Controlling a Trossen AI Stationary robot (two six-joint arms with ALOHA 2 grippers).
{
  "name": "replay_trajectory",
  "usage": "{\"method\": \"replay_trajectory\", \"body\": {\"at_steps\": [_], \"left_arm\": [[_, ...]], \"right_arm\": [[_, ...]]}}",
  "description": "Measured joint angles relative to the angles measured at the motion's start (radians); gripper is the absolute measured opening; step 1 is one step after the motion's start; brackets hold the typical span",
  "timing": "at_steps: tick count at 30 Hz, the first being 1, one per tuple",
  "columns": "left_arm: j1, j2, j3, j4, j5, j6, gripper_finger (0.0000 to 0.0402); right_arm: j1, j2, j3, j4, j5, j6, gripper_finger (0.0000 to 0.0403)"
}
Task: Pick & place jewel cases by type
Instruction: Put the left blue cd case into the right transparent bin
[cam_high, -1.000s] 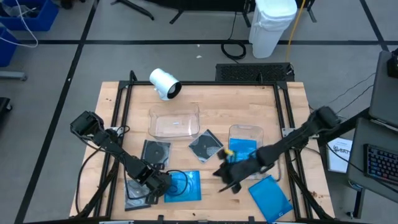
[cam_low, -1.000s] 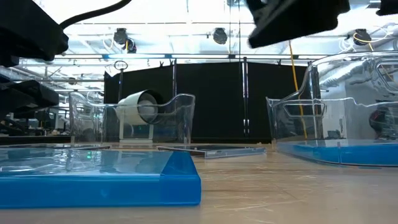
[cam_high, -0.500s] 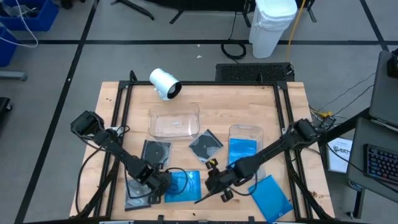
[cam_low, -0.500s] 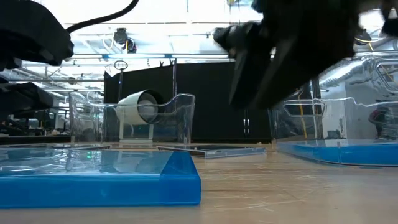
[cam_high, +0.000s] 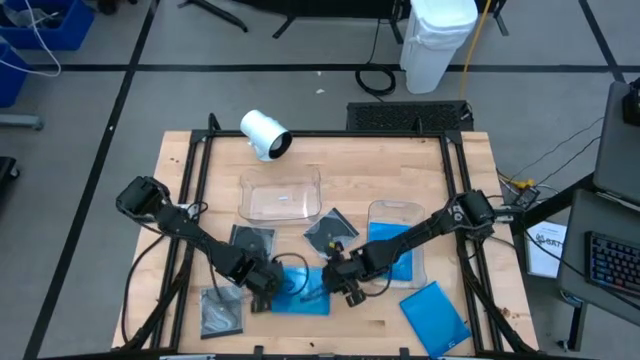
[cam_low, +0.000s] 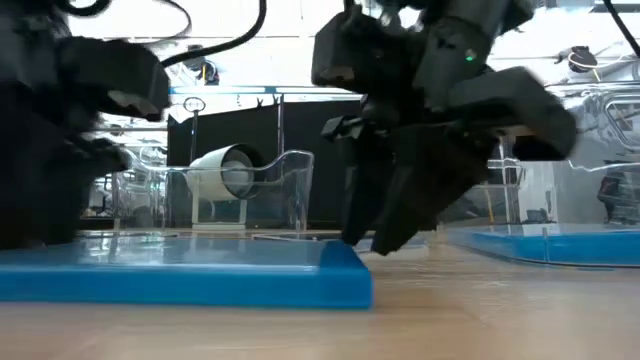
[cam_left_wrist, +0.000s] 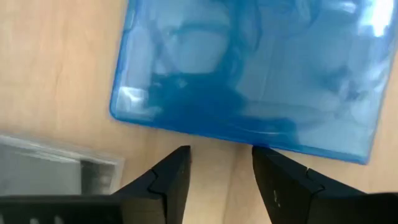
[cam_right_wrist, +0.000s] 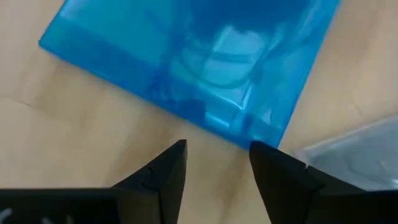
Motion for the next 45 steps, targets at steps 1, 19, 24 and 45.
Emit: {"method": "replay_trajectory", "body": {"at_steps": [1,19,24,45], "left_arm": [[0.004,0.001,0.000,-0.002,-0.027,0.000,0.0180],[0.106,0.004,-0.002,-0.046,-0.104,-0.003,0.0180],[0.094,0.004,-0.001,-0.046,-0.100,0.020,0.0179],[0.095,0.002,-0.001,-0.024,-0.090,0.027,0.0179]], "right_arm": [[-0.010,0.001,0.001,0.018,-0.003,0.000,0.0170],[-0.028,-0.014,-0.021,0.055,-0.077,-0.010,0.0171],[0.005,-0.036,-0.023,-0.011,-0.076,-0.045,0.0172],[0.033,-0.045,-0.248,0.296,0.165,-0.164,0.0180]]}}
